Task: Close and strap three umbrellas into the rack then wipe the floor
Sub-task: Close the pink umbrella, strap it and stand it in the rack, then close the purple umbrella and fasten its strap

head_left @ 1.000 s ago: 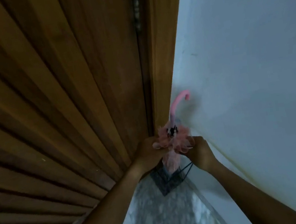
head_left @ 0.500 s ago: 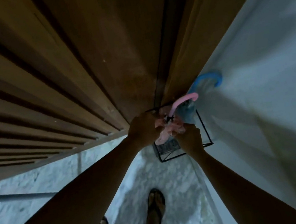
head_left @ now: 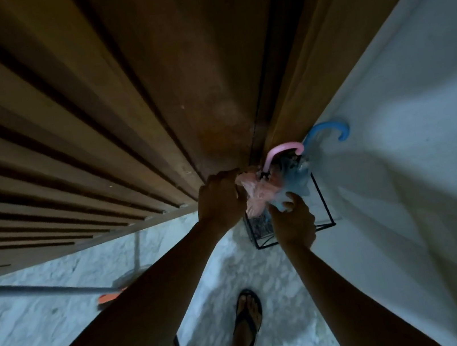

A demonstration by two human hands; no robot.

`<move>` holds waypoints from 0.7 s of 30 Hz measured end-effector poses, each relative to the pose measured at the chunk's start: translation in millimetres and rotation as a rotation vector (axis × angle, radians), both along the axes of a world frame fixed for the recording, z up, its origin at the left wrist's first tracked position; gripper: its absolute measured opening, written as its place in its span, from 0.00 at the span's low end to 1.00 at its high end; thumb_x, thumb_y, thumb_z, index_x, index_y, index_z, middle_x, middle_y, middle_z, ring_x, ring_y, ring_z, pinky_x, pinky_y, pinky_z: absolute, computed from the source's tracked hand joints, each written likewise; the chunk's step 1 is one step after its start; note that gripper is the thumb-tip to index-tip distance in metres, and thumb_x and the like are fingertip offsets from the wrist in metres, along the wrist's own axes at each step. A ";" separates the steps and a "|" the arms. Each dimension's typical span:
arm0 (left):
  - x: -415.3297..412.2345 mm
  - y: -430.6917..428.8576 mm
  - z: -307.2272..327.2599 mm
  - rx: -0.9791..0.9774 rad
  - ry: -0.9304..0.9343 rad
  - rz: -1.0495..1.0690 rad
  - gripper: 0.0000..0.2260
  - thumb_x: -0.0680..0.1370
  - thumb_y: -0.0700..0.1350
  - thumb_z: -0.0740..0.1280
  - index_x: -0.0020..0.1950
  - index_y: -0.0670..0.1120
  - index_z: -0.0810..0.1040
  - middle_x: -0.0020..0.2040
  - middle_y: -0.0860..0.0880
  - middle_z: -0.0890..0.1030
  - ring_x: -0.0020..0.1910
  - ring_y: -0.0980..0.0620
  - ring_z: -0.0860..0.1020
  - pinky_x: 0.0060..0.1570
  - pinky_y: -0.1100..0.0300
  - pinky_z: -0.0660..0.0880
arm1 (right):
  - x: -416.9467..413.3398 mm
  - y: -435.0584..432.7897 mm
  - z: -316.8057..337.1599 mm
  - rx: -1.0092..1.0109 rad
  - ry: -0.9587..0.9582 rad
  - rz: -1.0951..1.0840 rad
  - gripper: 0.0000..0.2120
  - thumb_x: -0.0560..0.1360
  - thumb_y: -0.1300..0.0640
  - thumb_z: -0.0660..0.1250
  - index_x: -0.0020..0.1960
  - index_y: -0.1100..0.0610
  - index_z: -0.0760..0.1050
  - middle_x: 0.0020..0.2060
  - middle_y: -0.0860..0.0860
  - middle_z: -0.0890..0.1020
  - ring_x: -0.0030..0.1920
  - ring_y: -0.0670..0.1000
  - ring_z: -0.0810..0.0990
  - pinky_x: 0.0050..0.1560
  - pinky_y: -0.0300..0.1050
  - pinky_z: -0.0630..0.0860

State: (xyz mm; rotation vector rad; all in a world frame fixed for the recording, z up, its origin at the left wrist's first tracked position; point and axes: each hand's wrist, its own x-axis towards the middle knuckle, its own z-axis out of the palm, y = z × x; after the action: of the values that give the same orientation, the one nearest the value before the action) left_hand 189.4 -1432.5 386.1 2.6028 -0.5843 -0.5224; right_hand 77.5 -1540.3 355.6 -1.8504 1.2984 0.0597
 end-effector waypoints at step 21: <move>-290.4 576.5 204.4 -0.469 0.211 1.186 0.12 0.76 0.43 0.73 0.58 0.48 0.83 0.58 0.50 0.84 0.56 0.50 0.82 0.54 0.61 0.74 | -77.3 515.5 231.3 0.364 -0.169 1.043 0.05 0.71 0.54 0.75 0.44 0.46 0.80 0.43 0.43 0.85 0.47 0.49 0.85 0.51 0.48 0.82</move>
State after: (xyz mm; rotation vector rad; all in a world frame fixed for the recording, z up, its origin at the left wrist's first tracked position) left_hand -100.9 -856.1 590.5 1.9350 0.7969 -0.1934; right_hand 0.2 -1024.9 586.9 -1.9505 0.0857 0.6273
